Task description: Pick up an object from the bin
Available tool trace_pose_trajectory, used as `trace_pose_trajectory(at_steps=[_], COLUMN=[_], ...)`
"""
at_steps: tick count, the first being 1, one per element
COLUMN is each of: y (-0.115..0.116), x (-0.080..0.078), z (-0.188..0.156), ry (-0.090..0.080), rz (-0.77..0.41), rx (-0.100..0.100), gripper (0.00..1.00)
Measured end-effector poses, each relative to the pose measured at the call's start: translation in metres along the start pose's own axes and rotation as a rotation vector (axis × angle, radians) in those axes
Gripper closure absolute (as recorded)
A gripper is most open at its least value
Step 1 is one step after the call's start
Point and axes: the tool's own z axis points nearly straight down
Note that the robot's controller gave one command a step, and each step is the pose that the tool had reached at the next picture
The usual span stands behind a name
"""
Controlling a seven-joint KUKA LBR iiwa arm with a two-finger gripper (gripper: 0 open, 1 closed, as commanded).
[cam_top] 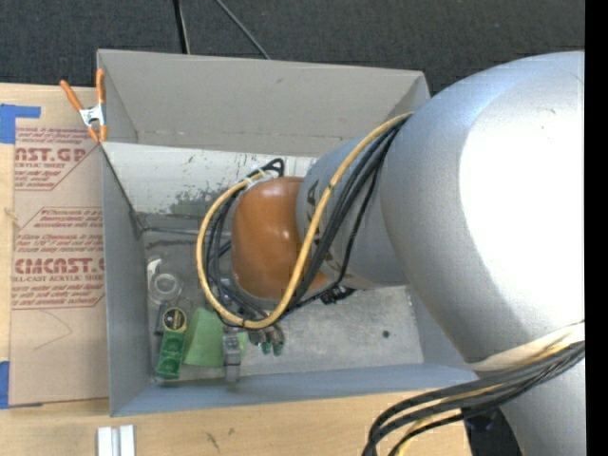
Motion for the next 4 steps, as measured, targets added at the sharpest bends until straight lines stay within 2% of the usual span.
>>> trace_pose_trajectory(at_steps=[1, 2, 3, 4], y=[-0.001, 0.001, -0.004, -0.014], x=[-0.001, -0.041, -0.011, -0.012], z=[-0.001, -0.122, -0.046, -0.037], ry=[-0.004, -0.018, -0.001, -0.005], rz=[0.006, 0.019, 0.206, 0.301], rx=[-0.003, -0.007, -0.004, -0.005], gripper=[1.00, 1.00, 1.00, 1.00])
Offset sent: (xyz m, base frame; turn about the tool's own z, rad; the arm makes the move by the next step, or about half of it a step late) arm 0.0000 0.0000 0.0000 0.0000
